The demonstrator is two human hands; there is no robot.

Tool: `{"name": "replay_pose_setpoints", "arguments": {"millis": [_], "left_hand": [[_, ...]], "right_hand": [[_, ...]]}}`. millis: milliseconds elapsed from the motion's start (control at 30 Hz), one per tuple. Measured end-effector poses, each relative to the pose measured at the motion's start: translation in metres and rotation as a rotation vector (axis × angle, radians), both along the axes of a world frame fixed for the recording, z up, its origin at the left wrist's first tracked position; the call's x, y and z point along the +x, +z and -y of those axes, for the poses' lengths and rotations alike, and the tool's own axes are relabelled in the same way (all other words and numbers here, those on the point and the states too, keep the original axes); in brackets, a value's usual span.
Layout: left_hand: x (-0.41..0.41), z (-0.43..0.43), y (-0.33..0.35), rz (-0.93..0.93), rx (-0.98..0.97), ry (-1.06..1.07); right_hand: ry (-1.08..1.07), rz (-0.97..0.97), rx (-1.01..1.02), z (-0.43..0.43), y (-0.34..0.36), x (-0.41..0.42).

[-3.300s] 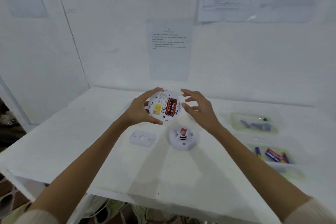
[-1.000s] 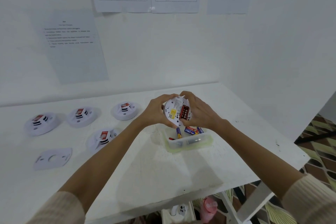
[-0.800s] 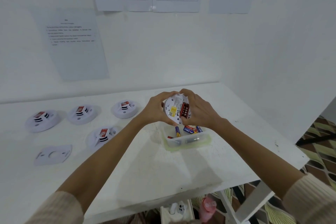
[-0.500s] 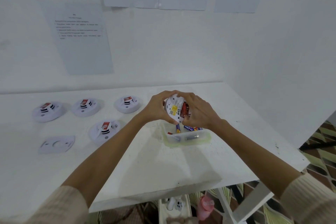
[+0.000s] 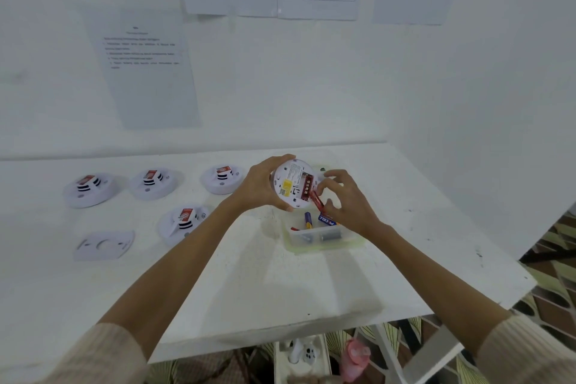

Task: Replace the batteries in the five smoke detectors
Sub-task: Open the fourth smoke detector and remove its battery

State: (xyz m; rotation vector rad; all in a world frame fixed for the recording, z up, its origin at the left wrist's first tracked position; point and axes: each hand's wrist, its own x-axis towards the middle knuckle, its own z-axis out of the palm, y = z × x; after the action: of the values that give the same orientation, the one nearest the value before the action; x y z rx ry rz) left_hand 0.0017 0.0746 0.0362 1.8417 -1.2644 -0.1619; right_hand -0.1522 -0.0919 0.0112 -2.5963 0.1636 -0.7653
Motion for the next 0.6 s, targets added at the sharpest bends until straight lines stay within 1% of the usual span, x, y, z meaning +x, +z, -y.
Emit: {"name": "replay_pose_setpoints", "arguments": {"millis": [100,200,367,600], "left_hand": [[0.001,-0.001,-0.001,-0.028,-0.019,0.003],[-0.003,0.001,-0.001,-0.064,-0.044,0.000],[-0.006,0.003,0.002,-0.081,-0.091,-0.002],[-0.008,-0.003,0.002,-0.065,-0.097,0.015]], "right_hand": [[-0.027,0.031,0.181,-0.006,0.000,0.005],[-0.034,0.043,0.266,-0.017,0.003,0.013],[-0.096,0.133,0.251,-0.029,0.006,0.022],[-0.134,0.118,0.238,-0.029,0.013,0.022]]}}
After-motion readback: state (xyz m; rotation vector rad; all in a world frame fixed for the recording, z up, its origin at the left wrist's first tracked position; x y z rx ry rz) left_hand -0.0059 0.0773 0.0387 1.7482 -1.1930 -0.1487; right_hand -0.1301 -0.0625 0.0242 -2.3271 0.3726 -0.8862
